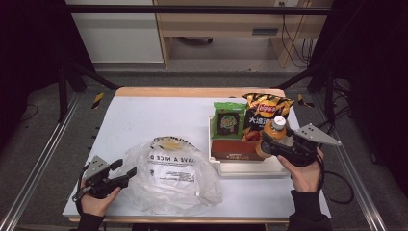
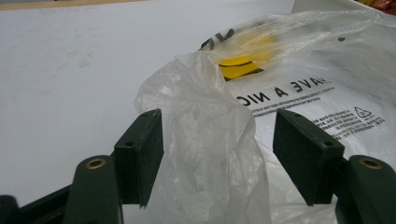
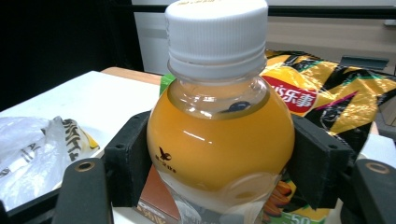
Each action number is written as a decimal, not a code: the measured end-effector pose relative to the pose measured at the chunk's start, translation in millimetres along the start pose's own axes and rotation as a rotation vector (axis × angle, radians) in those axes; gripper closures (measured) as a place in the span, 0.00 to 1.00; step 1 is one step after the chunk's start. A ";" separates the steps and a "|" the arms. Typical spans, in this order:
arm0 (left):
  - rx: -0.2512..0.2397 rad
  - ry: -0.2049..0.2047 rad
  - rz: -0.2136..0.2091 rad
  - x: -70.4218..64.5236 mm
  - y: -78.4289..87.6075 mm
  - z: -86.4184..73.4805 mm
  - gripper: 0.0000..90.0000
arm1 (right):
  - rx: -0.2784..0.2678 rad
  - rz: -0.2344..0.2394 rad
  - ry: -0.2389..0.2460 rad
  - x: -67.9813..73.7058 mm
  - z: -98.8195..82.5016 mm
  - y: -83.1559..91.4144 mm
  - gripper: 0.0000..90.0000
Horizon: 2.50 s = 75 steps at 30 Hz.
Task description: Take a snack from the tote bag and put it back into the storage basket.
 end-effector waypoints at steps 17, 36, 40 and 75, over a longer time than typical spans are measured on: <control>0.001 0.000 0.001 0.5 0.0 0.4 0.37 | 0.013 -0.049 -0.016 -27.9 -7.1 13.4 0.34; -0.002 0.000 0.002 0.9 0.5 0.9 0.37 | 0.056 -0.072 -0.021 -48.6 -27.6 15.1 0.34; -0.002 -0.001 0.002 0.9 0.5 1.0 0.37 | 0.072 -0.069 -0.025 -50.5 -33.6 13.0 0.34; 0.000 0.003 -0.004 0.8 0.6 1.9 0.36 | 0.103 -0.089 -0.069 -60.2 -68.3 7.2 0.17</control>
Point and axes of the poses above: each handheld gripper's, and its own axes: y roughly backward along the jaws, z roughly out of its top, x roughly to its left, the point moved 5 cm from there along -y, roughly forward along the jaws, and after that the axes turned 13 degrees about z, right-handed, at the moved point
